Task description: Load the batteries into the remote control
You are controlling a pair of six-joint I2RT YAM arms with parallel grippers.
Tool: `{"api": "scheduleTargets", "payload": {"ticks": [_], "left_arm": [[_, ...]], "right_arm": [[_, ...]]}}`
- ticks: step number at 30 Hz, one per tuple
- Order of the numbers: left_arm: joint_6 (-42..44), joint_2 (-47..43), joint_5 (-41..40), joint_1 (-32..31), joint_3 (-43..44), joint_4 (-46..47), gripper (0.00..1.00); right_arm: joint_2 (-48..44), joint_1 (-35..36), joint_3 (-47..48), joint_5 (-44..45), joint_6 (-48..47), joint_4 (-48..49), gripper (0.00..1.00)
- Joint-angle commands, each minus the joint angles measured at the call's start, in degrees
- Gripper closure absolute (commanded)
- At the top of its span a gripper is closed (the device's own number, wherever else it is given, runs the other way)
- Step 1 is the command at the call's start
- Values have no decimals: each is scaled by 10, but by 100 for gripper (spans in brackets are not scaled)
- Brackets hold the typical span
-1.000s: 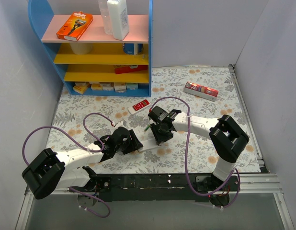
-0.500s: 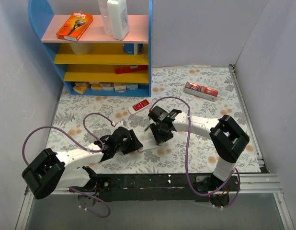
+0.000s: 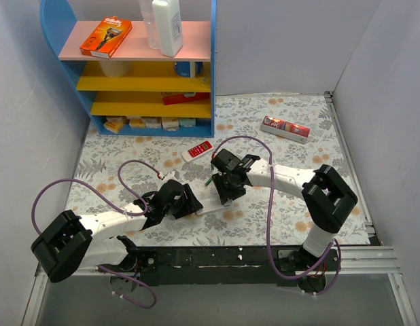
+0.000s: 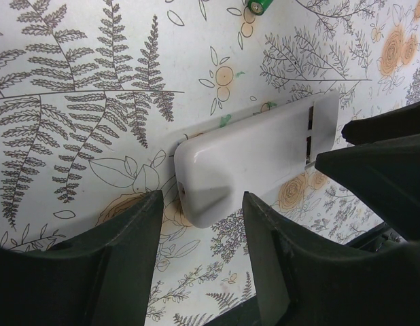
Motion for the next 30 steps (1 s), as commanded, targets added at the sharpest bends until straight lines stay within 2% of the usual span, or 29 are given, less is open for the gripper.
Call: {"api": "scheduleTargets", "payload": {"ticks": [1, 12, 30], "left_arm": [[1, -5, 1, 2, -4, -22, 50], [0, -4, 2, 2, -5, -24, 50], [0, 1, 5, 2, -2, -25, 51]], "right_arm": [[-24, 3, 8, -3, 8, -3, 47], [-62, -15, -16, -6, 18, 38, 49], [-60, -75, -68, -19, 33, 149, 58]]}}
